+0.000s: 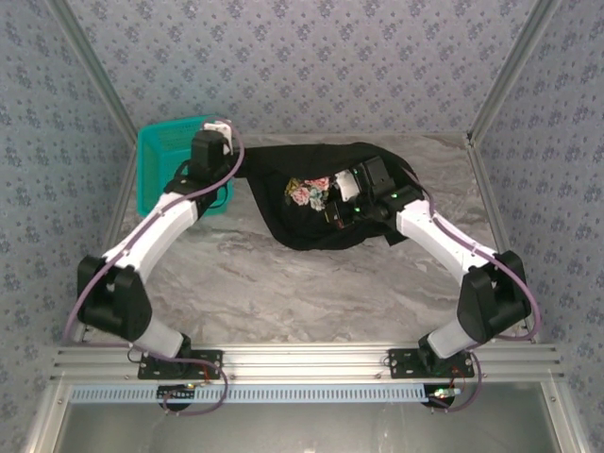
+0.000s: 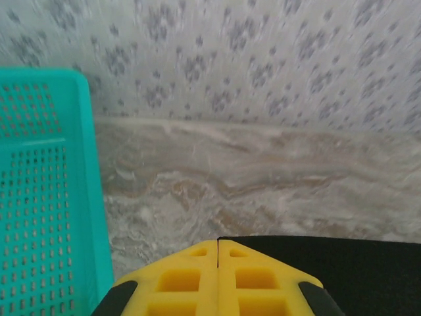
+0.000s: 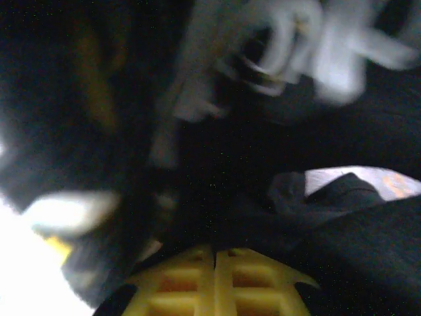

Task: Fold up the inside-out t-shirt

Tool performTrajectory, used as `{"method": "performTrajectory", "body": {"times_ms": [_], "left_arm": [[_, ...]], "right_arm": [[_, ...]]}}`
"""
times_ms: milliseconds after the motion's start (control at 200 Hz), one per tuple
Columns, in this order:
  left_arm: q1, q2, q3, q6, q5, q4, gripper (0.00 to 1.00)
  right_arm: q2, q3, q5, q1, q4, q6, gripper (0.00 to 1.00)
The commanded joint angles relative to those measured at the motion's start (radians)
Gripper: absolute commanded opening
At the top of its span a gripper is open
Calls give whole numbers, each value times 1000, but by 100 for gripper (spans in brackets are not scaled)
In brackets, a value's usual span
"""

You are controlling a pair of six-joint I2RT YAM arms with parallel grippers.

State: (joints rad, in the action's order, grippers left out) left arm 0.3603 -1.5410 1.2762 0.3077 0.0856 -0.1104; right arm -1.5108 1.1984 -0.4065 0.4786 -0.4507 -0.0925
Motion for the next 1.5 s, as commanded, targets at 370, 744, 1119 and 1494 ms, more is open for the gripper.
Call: {"method": "performTrajectory", "body": {"times_ms": [370, 744, 1119, 1494], "left_arm": [[-30, -348, 350, 4, 107, -200, 0], [21, -269, 110, 86, -91, -104, 0], [231, -39, -371, 159, -252, 201, 12], [245, 302, -332, 31, -378, 285, 80]], "right_arm": [[68, 7, -254, -3, 23, 47, 0], [237, 148, -230, -123, 393, -279, 0], [162, 354, -105, -151, 457, -358, 0], [126, 361, 57, -36, 278, -252, 0]]}}
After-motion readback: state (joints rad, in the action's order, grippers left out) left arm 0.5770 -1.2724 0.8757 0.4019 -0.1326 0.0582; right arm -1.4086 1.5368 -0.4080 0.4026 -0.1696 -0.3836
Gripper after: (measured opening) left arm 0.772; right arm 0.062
